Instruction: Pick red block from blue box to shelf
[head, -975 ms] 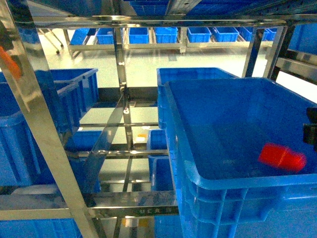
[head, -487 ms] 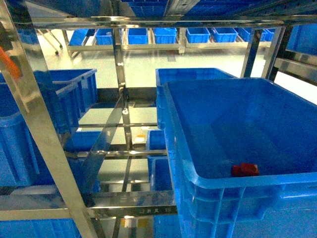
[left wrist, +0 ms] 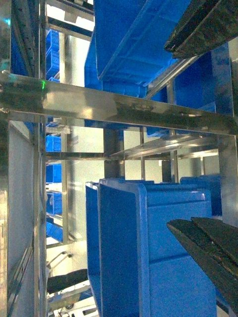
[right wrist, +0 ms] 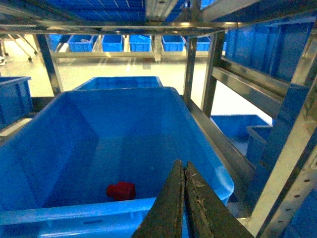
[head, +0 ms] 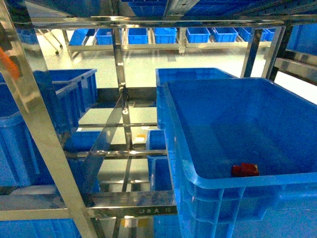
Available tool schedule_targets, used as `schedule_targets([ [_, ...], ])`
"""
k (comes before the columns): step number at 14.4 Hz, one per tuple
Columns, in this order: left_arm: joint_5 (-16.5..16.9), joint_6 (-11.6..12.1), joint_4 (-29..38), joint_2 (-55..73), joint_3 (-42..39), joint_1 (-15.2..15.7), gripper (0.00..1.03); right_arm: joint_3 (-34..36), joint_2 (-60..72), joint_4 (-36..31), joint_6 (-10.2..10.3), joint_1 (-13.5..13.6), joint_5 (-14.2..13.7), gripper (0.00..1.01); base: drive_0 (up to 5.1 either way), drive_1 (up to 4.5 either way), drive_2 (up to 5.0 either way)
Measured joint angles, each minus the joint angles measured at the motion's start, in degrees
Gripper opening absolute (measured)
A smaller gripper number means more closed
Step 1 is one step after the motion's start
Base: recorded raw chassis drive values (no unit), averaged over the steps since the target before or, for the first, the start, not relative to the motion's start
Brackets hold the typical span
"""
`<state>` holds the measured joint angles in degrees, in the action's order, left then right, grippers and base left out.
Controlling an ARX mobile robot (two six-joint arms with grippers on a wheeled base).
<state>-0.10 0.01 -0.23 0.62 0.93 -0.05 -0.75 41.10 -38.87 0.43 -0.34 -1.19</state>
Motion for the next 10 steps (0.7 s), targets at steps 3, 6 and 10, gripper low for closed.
schedule_targets([
  [3, 0.07, 0.0, 0.0, 0.0, 0.0, 0.0, 0.98, 0.09, -10.19, 8.44, -0.02, 0.33, 1.03, 0.02, 0.0, 0.0, 0.0],
  [6, 0.07, 0.0, 0.0, 0.0, 0.0, 0.0, 0.98, 0.09, -17.94, 15.72, 0.0, 0.33, 1.05, 0.02, 0.0, 0.0, 0.0],
  [10, 0.07, 0.0, 0.0, 0.0, 0.0, 0.0, 0.98, 0.09, -24.5, 22.14, -0.02, 0.33, 1.03, 0.02, 0.0, 0.0, 0.0],
])
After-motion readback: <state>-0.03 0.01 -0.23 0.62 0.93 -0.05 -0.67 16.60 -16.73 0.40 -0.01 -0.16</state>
